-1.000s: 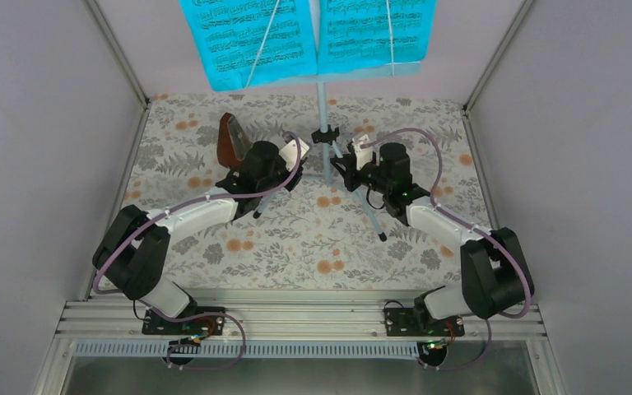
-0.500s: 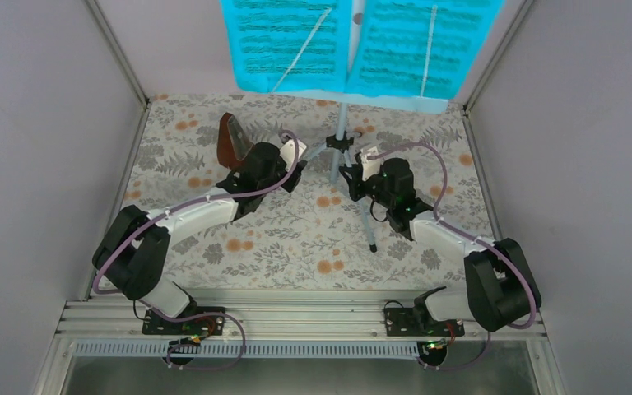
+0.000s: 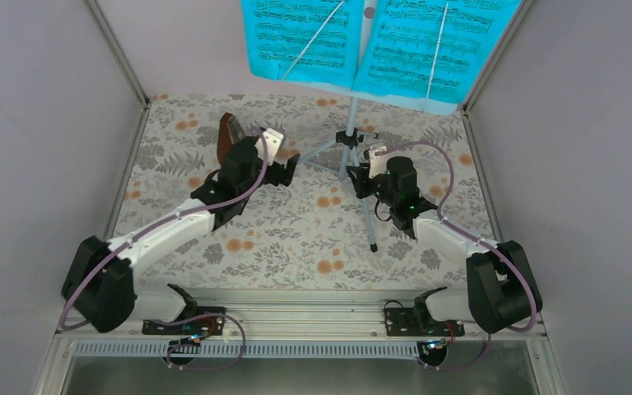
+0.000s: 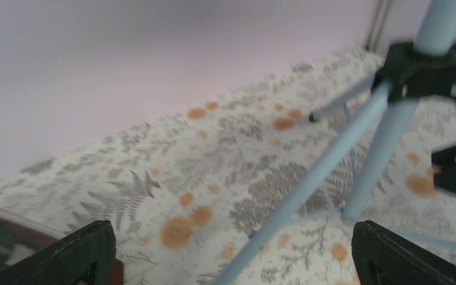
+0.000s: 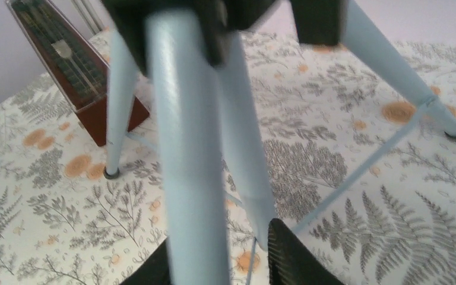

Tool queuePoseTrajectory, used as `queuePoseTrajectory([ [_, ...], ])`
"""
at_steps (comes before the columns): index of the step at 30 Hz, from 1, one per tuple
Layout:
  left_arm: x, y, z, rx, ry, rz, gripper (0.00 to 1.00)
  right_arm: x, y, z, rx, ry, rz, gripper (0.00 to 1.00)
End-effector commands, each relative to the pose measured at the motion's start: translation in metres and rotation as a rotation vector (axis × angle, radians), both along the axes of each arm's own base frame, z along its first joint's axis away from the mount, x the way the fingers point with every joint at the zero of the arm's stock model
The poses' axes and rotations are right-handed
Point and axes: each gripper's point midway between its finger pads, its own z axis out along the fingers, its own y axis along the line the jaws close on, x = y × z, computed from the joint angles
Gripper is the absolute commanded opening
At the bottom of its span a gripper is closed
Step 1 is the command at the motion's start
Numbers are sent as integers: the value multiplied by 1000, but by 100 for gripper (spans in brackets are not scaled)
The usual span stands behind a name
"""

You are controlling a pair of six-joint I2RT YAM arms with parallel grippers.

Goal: Pack up the instrument practice props

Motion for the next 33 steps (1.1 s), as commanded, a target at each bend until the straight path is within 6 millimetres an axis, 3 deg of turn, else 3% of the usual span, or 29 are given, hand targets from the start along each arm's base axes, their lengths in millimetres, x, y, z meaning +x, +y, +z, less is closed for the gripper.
queuePoseTrajectory([
  [1, -3, 43, 42, -32, -109, 149, 100, -4, -7, 2, 18, 60, -31, 36],
  [6, 1, 107, 74, -139, -129, 300, 100, -16, -10, 32, 55, 31, -27, 74],
  [8, -1, 122, 92, -173, -132, 303, 100, -23, -12, 43, 67, 22, -21, 84],
  [10, -8, 120, 109, -208, -117, 244, 100, -33, -11, 52, 78, 23, 5, 88],
  [15, -37, 110, 159, -322, -67, 96, 100, -73, 12, 60, 137, 89, 202, 90],
  [21, -64, 89, 216, -447, 6, -144, 100, -130, 67, 70, 224, 188, 484, 86],
  [24, -58, 86, 233, -485, 44, -205, 100, -152, 95, 87, 222, 182, 574, 85],
  [27, -45, 84, 244, -517, 60, -236, 95, -166, 111, 111, 244, 156, 627, 83],
  [30, -30, 78, 250, -551, 83, -280, 90, -175, 116, 131, 264, 120, 652, 83],
  [33, -18, 71, 255, -569, 101, -328, 85, -178, 117, 138, 270, 106, 651, 83],
])
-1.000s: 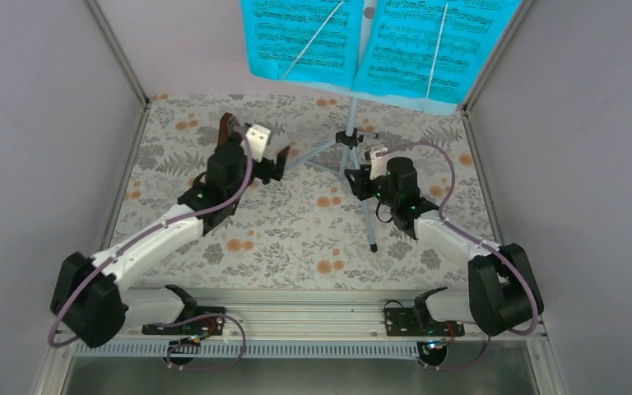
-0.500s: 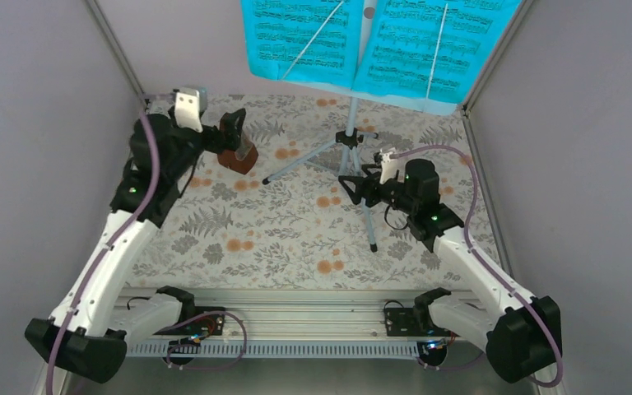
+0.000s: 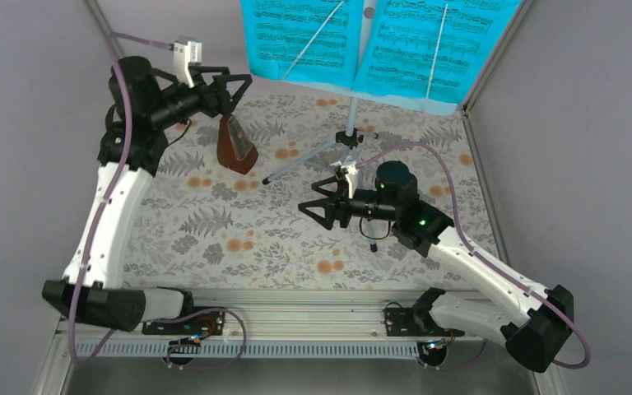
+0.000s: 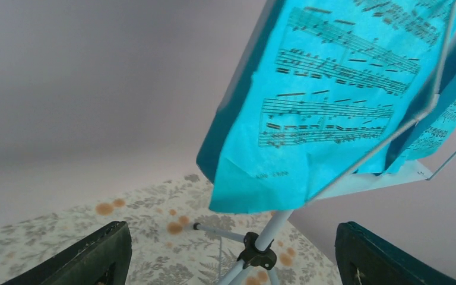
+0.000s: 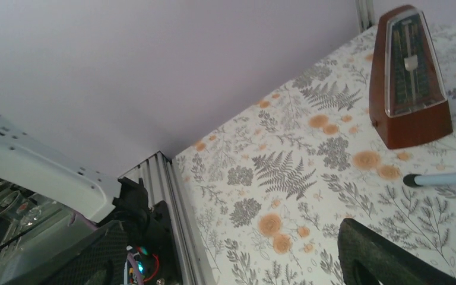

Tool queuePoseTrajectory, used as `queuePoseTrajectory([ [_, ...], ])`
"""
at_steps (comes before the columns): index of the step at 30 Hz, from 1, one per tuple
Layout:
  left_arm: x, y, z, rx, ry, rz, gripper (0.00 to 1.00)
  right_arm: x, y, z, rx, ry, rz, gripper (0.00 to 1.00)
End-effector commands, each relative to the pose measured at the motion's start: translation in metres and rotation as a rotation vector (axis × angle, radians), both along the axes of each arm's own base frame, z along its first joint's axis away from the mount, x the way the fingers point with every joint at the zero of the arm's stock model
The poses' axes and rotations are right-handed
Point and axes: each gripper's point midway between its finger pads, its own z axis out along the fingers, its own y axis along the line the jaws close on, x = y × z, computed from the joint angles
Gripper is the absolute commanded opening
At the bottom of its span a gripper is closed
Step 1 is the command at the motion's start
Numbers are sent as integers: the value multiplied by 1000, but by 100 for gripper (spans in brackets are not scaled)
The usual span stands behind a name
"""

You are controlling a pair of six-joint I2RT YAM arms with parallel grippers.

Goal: Pack up the instrument practice props

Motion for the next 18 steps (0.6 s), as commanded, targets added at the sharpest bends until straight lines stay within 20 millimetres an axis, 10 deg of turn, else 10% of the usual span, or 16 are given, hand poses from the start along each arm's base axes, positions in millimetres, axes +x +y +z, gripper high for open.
queuePoseTrajectory([
  [1, 4, -19, 10, -55, 45, -155, 82, -8, 1, 19, 34, -3, 5, 83],
  [10, 20, -30, 14, -70, 77, -228, 65, -11, 4, 27, 61, -14, 19, 83],
  [18, -3, -34, 31, -71, 14, -301, 49, -8, 6, 30, 68, -28, 8, 83],
])
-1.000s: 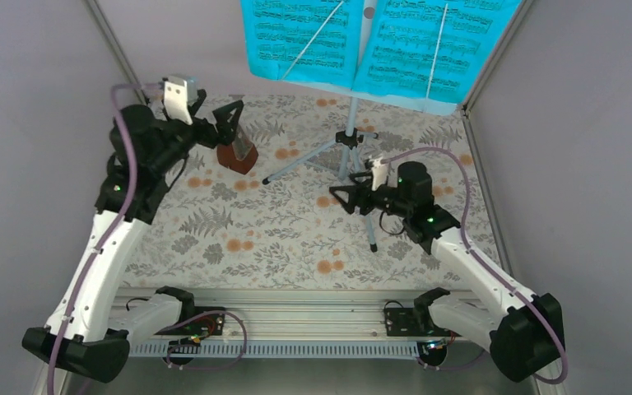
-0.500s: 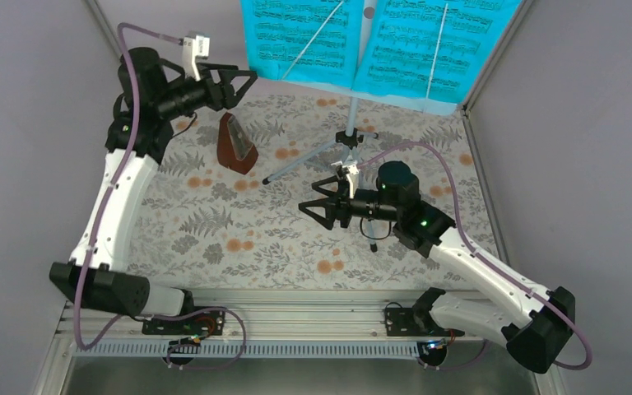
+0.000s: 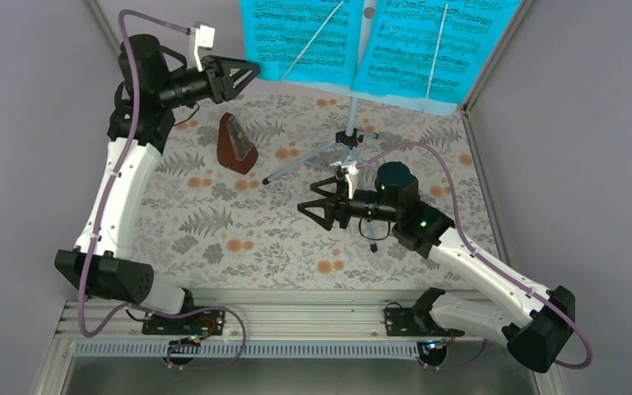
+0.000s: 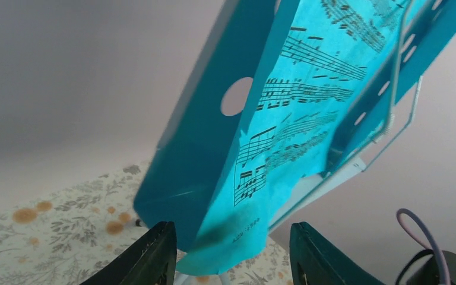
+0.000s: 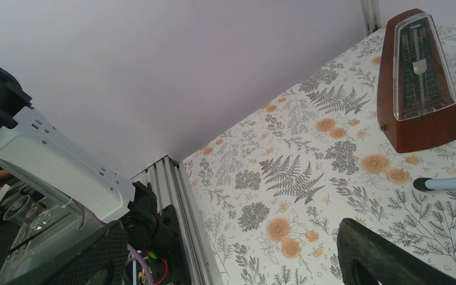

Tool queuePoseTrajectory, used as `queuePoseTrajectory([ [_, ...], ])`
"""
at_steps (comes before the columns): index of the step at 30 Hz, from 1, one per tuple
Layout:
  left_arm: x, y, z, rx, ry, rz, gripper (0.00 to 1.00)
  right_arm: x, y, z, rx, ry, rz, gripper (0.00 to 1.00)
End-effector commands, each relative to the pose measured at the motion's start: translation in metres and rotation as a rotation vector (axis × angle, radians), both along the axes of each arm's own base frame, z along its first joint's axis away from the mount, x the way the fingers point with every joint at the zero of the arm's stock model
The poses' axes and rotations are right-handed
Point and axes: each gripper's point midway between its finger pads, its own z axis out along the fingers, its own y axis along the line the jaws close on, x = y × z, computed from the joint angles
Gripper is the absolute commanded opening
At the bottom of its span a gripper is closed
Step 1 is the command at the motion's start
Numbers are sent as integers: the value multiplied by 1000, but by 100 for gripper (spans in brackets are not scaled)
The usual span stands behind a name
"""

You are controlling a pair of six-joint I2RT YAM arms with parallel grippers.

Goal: Pack up the instrument practice props

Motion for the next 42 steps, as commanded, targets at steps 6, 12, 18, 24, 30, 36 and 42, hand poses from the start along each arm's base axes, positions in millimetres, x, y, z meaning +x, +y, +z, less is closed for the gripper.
queuePoseTrajectory([
  [6, -39, -5, 40, -20, -121, -114, 45, 1, 7, 20, 51, -27, 8, 83],
  [12, -35, -6, 42, -19, -124, -121, 44, -1, 11, 55, 106, -80, 33, 83],
  [18, -28, -7, 49, -22, -145, -112, 44, 12, 8, 122, 215, -151, -50, 82],
  [24, -23, -11, 53, -37, -148, -129, 41, 53, 1, 185, 299, -180, -248, 79],
  [30, -19, -16, 55, -37, -148, -130, 28, 106, 4, 224, 323, -159, -342, 72],
  [36, -13, -16, 48, -25, -128, -106, 7, 130, 4, 251, 412, -151, -363, 63],
  [42, -11, -15, 45, -21, -127, -98, 3, 147, 1, 261, 476, -136, -390, 54],
])
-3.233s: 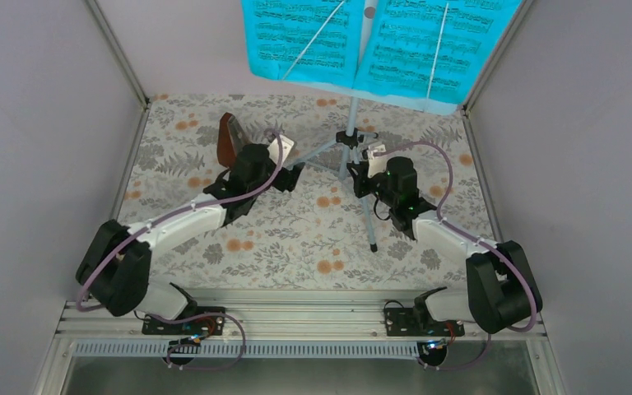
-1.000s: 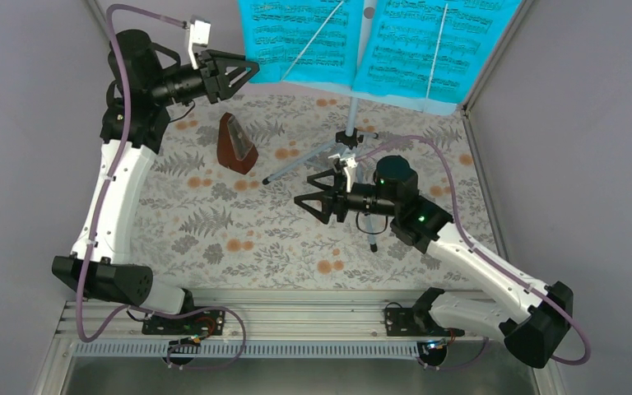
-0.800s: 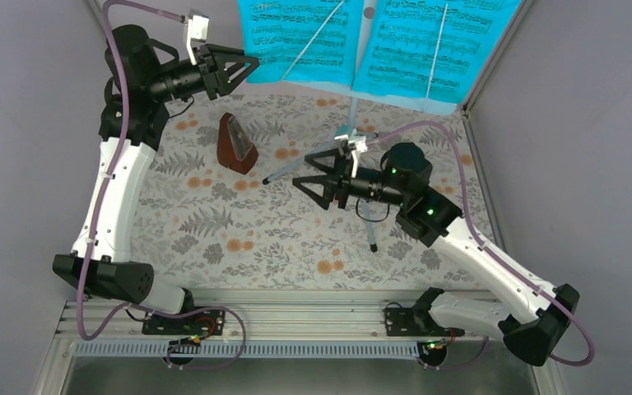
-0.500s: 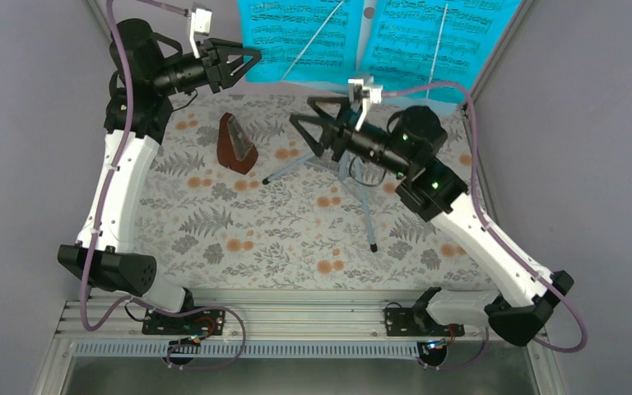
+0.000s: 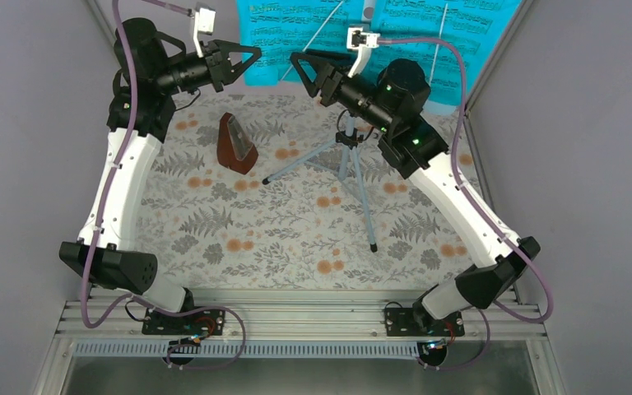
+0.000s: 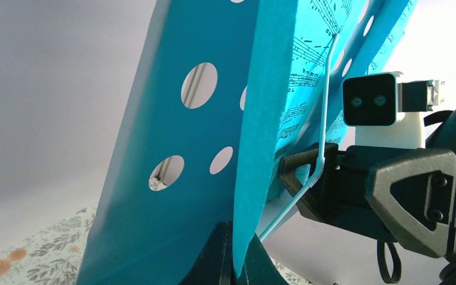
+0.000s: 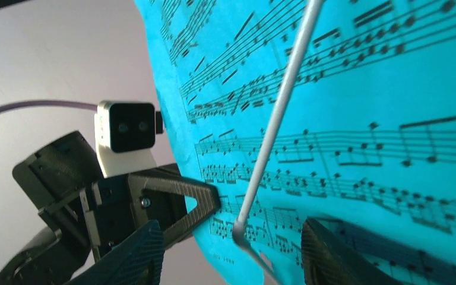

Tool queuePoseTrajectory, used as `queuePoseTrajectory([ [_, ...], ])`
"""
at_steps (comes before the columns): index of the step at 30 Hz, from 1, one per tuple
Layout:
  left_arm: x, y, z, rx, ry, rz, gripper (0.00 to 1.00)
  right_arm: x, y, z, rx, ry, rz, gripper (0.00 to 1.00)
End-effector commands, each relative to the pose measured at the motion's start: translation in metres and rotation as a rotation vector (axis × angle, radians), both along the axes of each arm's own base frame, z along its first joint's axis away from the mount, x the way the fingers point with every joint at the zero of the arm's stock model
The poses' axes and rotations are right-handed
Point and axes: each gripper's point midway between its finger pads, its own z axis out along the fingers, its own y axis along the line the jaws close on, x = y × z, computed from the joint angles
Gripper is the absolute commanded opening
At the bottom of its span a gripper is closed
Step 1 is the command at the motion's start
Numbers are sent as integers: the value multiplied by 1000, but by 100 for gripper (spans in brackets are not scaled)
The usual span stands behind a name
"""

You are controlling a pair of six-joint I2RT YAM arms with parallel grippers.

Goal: Pack up the instrument practice props

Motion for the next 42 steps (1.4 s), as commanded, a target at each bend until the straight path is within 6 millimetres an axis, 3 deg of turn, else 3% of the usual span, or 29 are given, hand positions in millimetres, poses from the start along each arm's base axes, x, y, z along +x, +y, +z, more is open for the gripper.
queuePoseTrajectory([
  [1, -2, 0, 5, 4, -20, 4, 2, 3, -8, 32, 108, -38, -2, 52],
  [5, -2, -1, 1, 12, -12, -3, 2, 3, -5, 39, 126, -93, 7, 38],
  [10, -1, 3, -2, 22, 3, 36, 2, 3, -2, 38, 108, -207, 0, 4],
  [16, 17, 27, -6, -43, 88, 174, 2, 12, 6, 22, 49, -264, -13, 4],
  [20, 18, 55, 5, -81, 72, 308, 2, 15, 10, 17, 35, -260, -12, 4],
  [24, 10, 93, 9, -128, 71, 458, 2, 17, 10, 16, 34, -254, -16, 4],
  [29, -19, 140, -6, -135, 56, 655, 2, 18, 8, 14, 35, -239, -27, 4],
  [34, -45, 155, -80, -82, 186, 724, 2, 16, 5, 15, 27, -239, -33, 4],
  [38, -61, 166, -156, -1, 313, 796, 2, 12, 1, 17, 21, -247, -43, 4],
  [42, -78, 155, -229, 37, 454, 739, 2, 9, -4, 18, 17, -258, -56, 4],
])
